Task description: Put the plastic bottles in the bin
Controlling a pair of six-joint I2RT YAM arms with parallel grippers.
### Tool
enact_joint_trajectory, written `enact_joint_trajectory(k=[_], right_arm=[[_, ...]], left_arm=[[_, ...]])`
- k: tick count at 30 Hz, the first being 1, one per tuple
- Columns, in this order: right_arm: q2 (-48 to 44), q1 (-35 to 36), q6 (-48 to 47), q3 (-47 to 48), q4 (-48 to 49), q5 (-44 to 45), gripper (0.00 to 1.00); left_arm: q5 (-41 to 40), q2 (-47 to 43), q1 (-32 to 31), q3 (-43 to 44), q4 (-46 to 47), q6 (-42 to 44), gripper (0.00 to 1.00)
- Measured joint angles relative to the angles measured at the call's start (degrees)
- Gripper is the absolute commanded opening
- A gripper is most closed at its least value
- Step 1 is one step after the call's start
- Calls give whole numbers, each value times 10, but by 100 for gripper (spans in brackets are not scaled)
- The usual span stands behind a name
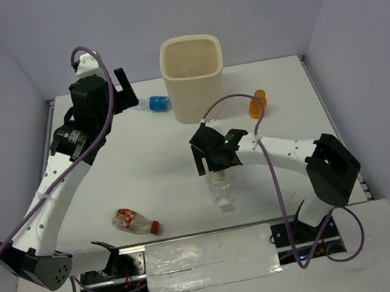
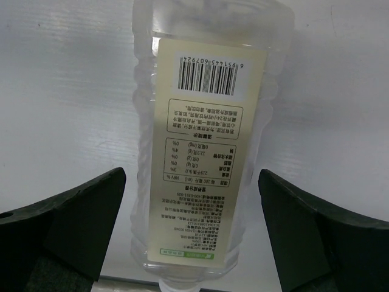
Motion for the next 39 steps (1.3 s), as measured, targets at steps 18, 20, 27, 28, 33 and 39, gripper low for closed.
enact_joint_trajectory(k=[18, 20, 27, 28, 33, 39], right_arm=[[44, 0, 0, -5, 40, -9, 84], [47, 0, 0, -5, 40, -9, 72], [38, 0, 2, -2, 24, 9, 59], [31, 0, 0, 2, 14, 14, 59], [-24, 0, -22, 81, -47, 59, 58], [-63, -1, -89, 264, -47, 157, 60]], left_arm=[[2, -15, 11, -13, -11, -14, 99], [3, -16, 13, -13, -12, -14, 99], [3, -20, 18, -18, -13, -13, 99], [3, -22, 19, -20, -14, -13, 99], [44, -23, 62, -24, -32, -32, 99], [92, -20, 166, -40, -78, -82, 99]])
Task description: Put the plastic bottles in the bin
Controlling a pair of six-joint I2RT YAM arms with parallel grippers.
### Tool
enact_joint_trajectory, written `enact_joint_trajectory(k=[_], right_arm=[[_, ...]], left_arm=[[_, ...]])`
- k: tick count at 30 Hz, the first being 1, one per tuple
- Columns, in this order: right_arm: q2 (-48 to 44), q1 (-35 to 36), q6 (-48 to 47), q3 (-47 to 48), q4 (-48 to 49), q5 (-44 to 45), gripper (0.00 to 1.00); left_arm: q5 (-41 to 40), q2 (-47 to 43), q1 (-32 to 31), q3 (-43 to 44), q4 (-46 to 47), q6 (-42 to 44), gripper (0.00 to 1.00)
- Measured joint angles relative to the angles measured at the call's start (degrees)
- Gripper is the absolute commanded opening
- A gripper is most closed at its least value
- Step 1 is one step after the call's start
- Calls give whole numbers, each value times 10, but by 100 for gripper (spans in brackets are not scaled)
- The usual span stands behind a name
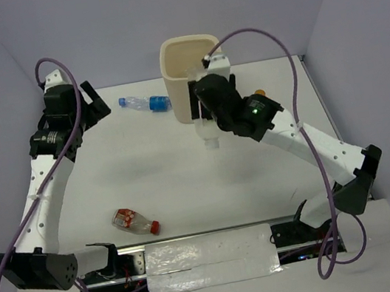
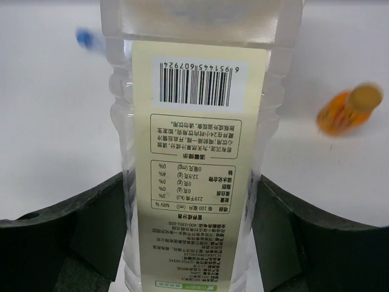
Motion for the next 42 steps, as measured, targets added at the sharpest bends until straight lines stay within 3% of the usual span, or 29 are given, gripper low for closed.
enact_joint_trajectory(k=[5, 9, 16, 22, 24, 28, 36, 42], right_arm=[[-2, -20, -111, 54, 146, 67, 60], [30, -52, -227, 58, 346, 99, 59], [239, -106, -337, 271, 512, 132, 60], [355, -124, -382, 355, 550, 149, 65], [374, -125, -385, 355, 550, 154, 83], [393, -125, -373, 352, 533, 149, 99], [360, -125, -327, 322, 493, 121, 100], [252, -121, -290, 264, 448, 77, 100]], left_arm=[[31, 3, 7, -40, -39, -27, 99], [67, -7, 7, -92, -56, -47, 99], [87, -67, 7, -143, -89, -69, 99], [78, -102, 7, -155, -124, -101, 99], [65, -110, 7, -162, -143, -127, 100], [37, -151, 7, -205, -184, -174, 99], [10, -228, 7, -281, -263, -264, 99], [39, -217, 7, -356, -286, -312, 99]])
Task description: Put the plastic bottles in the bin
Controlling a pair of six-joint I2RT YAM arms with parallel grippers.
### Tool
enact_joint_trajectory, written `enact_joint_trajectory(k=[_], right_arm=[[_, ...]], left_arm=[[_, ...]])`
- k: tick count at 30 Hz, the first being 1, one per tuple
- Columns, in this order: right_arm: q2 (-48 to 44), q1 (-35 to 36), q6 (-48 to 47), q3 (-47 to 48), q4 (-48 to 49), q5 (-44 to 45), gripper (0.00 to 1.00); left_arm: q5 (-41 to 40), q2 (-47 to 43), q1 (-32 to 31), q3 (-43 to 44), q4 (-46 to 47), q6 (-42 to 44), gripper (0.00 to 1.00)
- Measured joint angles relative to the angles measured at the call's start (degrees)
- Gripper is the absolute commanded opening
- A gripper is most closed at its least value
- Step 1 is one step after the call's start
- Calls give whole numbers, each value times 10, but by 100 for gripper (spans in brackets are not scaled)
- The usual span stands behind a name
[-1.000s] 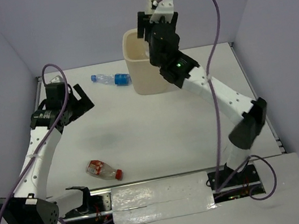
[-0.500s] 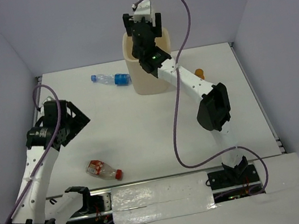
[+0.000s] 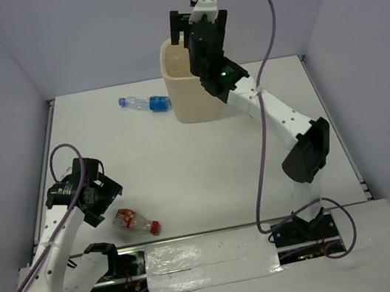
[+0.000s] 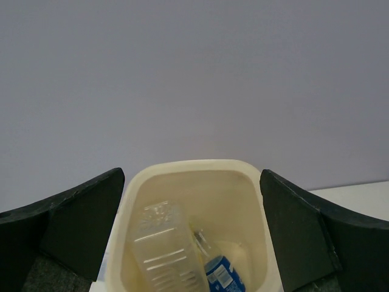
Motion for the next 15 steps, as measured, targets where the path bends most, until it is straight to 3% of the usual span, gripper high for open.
enact_joint_trajectory(k=[7, 15], right_arm=[[-129, 11, 32, -69, -16, -32, 100], [-172, 14, 54, -143, -48, -52, 100]], left_arm=[[54, 1, 0, -35, -6, -26, 99], [104, 0, 0, -71, -7, -26, 99]])
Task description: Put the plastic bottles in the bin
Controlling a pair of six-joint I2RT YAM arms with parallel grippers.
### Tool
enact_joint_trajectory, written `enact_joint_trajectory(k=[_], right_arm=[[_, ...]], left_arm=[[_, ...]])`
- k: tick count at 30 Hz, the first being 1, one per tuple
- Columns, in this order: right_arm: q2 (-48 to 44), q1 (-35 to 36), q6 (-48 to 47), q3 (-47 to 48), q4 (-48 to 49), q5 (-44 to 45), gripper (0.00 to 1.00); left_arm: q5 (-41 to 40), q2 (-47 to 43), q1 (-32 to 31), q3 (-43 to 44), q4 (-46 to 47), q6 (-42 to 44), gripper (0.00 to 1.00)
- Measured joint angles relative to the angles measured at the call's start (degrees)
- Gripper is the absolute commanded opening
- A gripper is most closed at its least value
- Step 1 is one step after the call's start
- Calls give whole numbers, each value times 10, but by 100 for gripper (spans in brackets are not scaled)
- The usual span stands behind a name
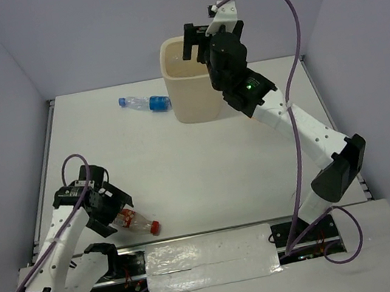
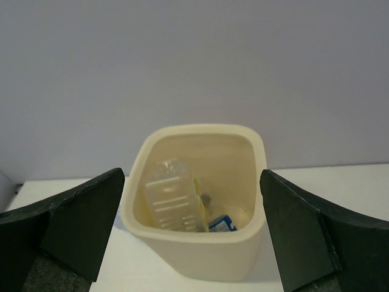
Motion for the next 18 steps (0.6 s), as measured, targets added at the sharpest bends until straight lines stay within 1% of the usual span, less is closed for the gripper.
enact_joint_trajectory(k=[8, 18], right_arm=[[-9, 1, 16, -37, -42, -14, 100], [-66, 3, 17, -68, -49, -16, 100]], left_arm=[[15, 49, 0, -9, 26, 0, 100], [20, 99, -23, -66, 98, 0, 99]])
